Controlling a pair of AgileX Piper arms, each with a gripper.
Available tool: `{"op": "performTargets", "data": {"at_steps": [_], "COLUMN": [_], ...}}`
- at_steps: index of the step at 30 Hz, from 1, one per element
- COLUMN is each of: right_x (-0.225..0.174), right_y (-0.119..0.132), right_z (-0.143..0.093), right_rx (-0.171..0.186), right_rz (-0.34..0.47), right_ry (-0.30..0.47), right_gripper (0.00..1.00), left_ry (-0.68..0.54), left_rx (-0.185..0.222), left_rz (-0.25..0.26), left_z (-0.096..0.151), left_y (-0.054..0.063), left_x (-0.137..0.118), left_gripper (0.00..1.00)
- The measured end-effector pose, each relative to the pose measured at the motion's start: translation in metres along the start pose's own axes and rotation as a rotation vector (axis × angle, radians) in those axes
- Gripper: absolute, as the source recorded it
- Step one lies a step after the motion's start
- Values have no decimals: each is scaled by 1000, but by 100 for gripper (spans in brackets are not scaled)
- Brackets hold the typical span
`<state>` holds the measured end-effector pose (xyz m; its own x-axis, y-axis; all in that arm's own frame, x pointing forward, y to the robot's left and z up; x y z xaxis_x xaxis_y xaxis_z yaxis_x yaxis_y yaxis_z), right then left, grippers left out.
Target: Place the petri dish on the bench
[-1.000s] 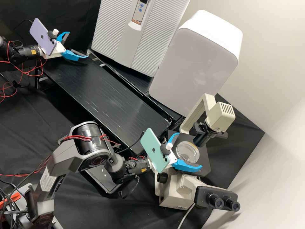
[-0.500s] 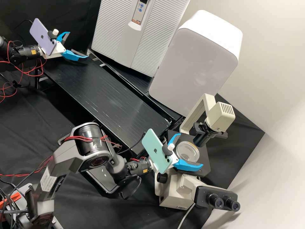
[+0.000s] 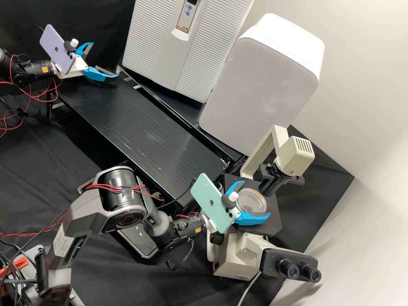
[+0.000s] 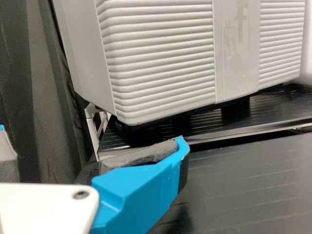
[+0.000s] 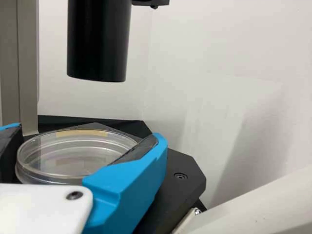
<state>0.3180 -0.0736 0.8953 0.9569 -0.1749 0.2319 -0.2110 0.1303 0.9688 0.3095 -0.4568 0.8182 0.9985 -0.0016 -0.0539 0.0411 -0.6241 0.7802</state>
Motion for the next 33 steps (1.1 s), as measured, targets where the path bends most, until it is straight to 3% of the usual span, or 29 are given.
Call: {"op": "performTargets", "data": {"at_steps": [13,20,27,30,33], "right_x": [0,-5,-25,-36,-46], "right_y": [2,6,10,12,10], "right_z": [-2,-8,-19,-28,-42], "right_rx": [4,39,103,131,136], "right_rz": [0,-10,-36,-40,-53], "right_ry": [4,26,60,83,126], "right_gripper": [0,0,0,0,0], "left_ry": [0,0,0,0,0], "left_rx": [0,0,0,0,0], "left_rz": [0,0,0,0,0], "left_z": [0,0,0,0,0], "left_y": [0,0,0,0,0], "left_x": [0,0,0,0,0], "left_gripper": [100,100,100,100,100]}}
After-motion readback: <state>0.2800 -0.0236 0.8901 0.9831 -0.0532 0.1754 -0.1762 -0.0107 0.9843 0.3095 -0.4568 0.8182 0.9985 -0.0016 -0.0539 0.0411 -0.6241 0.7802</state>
